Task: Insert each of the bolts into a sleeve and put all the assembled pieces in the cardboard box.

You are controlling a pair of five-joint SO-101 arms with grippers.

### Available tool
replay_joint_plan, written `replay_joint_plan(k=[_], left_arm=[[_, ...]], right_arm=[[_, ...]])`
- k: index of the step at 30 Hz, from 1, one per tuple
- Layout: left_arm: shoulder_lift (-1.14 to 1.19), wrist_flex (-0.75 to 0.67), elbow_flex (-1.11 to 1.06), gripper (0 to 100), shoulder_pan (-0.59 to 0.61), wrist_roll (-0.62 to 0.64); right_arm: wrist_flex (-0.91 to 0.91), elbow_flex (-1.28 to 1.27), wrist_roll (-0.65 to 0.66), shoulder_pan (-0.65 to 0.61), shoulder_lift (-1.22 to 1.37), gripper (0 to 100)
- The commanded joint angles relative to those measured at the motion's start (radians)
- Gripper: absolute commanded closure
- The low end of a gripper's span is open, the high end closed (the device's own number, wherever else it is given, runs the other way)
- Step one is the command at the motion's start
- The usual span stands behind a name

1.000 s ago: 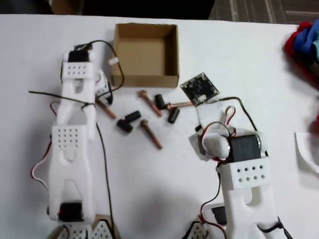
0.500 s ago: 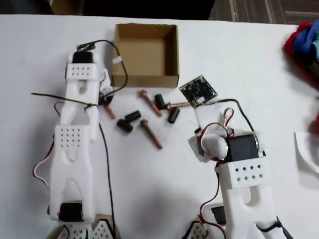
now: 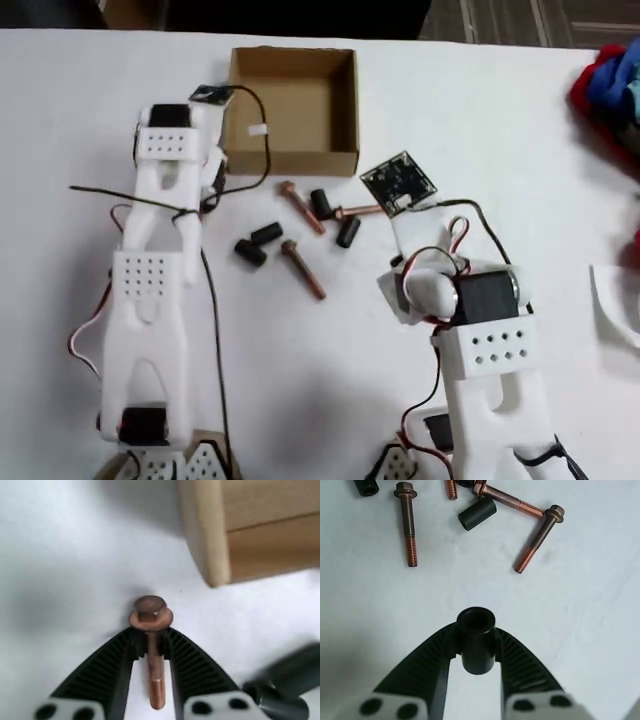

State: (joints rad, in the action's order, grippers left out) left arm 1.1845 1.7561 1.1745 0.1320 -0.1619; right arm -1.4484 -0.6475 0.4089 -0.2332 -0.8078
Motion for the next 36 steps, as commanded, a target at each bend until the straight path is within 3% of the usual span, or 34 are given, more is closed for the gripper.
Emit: replay_joint_plan(k=[1, 3, 10, 29, 31, 33, 36], left_arm=[[0.003, 0.031, -0.008, 76, 0.006, -0.011], [0.003, 0.031, -0.001, 71, 0.008, -0.009], [-0.034, -0.008, -0.002, 77, 0.006, -0.008], [-0.031, -0.120, -0.002, 78, -0.005, -0.015], [-0.031, -0.112, -0.002, 84, -0.005, -0.015], [-0.032, -0.101, -0.002, 97, -0.003, -0.011], [-0.041, -0.061, -0.001, 96, -0.002, -0.009]], right_arm=[[0.019, 0.008, 0.009, 0.005, -0.030, 97.4], [0.019, 0.008, 0.009, 0.005, -0.030, 97.4], [0.025, 0.008, 0.009, 0.005, -0.030, 97.4], [0.027, 0.008, 0.009, 0.005, -0.030, 97.4], [0.027, 0.008, 0.006, 0.005, -0.030, 97.4], [0.027, 0.008, 0.003, 0.005, -0.030, 97.4], [0.028, 0.006, 0.002, 0.005, -0.030, 97.7]])
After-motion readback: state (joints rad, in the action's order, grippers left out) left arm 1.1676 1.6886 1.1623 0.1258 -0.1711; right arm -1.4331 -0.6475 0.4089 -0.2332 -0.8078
